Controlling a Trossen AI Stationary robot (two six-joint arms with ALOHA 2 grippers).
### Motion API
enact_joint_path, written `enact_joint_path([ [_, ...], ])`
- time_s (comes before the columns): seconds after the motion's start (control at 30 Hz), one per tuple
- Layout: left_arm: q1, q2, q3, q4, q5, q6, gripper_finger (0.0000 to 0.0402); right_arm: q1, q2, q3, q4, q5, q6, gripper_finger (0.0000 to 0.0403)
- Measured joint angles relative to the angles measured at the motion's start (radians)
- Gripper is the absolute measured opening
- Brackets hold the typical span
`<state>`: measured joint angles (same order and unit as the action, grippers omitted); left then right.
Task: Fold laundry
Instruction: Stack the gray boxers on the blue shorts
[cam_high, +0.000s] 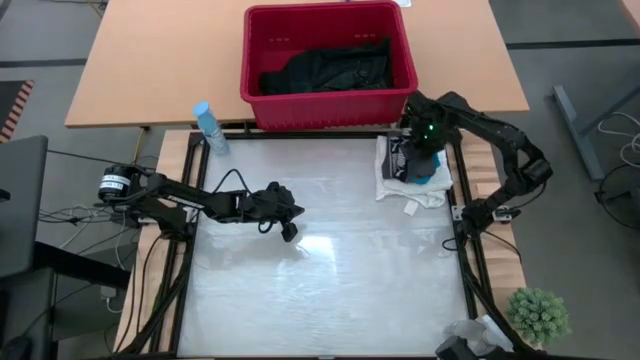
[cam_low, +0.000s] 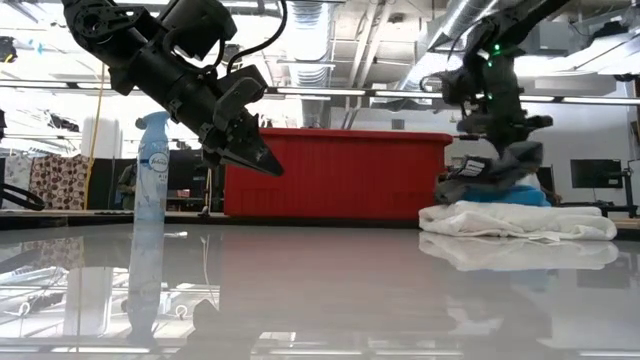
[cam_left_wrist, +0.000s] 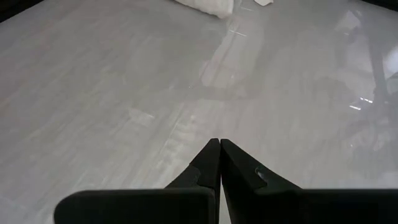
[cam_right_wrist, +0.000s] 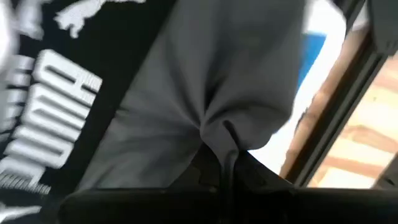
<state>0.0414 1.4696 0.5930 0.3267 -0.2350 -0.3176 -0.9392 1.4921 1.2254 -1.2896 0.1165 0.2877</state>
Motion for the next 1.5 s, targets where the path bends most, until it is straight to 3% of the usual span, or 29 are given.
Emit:
enact_joint_path([
  [0.4, 0.033, 0.000, 0.000, 0.000, 0.006, -0.007, 0.0000, -0.029, 0.000, -0.104, 0.149, 0.050, 0.016, 0.0028],
  [0.77, 0.072, 0.000, 0.000, 0.002, 0.047, -0.009, 0.0000, -0.032, 0.000, -0.103, 0.169, 0.064, 0.077, 0.0109],
  [1.17, 0.073, 0.000, 0.000, 0.001, 0.046, -0.018, 0.0000, -0.039, 0.000, -0.003, 0.121, 0.101, 0.160, 0.0225],
  [1.5, 0.072, 0.000, 0.000, 0.001, 0.046, -0.017, 0.0000, 0.000, -0.019, 0.139, 0.095, 0.150, 0.153, 0.0223],
])
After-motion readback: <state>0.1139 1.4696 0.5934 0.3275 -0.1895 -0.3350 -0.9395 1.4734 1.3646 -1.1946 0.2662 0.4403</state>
